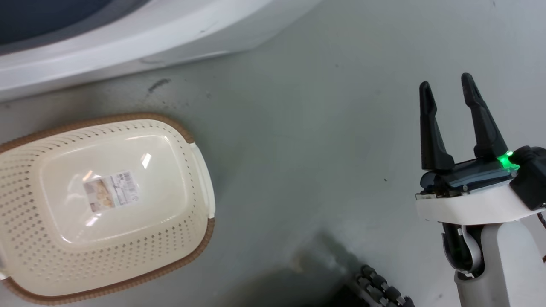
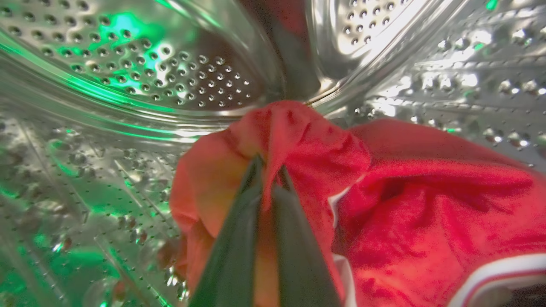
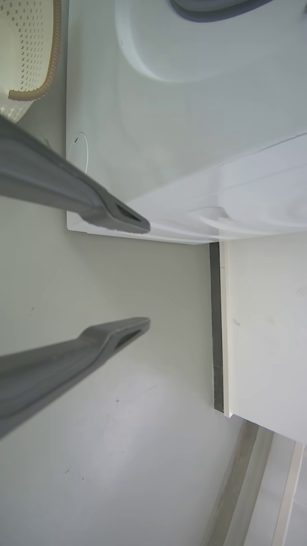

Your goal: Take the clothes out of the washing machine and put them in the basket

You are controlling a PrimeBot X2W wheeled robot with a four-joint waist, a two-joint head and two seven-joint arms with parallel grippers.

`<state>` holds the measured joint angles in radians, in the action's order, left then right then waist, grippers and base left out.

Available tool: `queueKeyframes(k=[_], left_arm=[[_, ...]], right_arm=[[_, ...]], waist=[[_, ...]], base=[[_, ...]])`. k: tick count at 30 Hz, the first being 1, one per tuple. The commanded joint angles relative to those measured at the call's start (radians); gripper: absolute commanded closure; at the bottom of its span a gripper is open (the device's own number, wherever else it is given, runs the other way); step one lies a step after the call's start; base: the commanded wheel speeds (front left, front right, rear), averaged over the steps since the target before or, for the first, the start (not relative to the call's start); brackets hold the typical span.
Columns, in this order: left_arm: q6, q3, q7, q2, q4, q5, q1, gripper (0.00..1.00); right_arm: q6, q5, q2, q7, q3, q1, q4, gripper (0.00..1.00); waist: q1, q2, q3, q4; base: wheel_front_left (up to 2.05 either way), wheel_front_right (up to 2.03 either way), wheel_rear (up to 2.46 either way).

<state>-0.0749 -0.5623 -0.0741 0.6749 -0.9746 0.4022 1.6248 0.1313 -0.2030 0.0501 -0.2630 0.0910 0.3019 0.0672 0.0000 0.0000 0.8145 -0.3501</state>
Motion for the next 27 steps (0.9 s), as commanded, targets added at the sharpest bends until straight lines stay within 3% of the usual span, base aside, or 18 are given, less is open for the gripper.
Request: queueKeyframes(k=[1,9,14,19,27], left_arm=[[0.009,0.014,0.046,-0.014,-0.016,0.018,-0.042,1.0],[0.005,0.075,0.289,-0.107,-0.068,0.117,-0.233,1.0],[0.015,0.083,0.337,-0.156,-0.036,0.121,-0.36,1.0],[0.045,0.142,0.341,-0.191,0.133,0.1,-0.53,1.0],[0.036,0.25,0.341,-0.259,0.446,0.025,-0.838,1.0]], right_arm=[[-0.001,0.007,0.001,-0.003,-0.013,-0.008,-0.007,0.0],[-0.001,0.06,0.0,-0.003,-0.056,-0.056,-0.034,0.0],[-0.001,0.093,0.0,-0.003,-0.07,-0.107,-0.054,0.0],[-0.001,0.122,0.001,-0.003,-0.077,-0.149,-0.061,0.0],[-0.001,0.156,0.001,-0.003,-0.082,-0.191,-0.077,0.0]], waist=[[0.0,0.0,-0.072,0.041],[0.0,0.0,-0.24,0.094],[0.0,0.0,-0.335,0.134],[0.0,0.0,-0.418,0.173],[0.0,0.0,-0.536,0.227]], base=[[0.0,0.0,0.0],[0.0,0.0,0.0],[0.0,0.0,0.0],[0.0,0.0,0.0],[0.0,0.0,0.0]])
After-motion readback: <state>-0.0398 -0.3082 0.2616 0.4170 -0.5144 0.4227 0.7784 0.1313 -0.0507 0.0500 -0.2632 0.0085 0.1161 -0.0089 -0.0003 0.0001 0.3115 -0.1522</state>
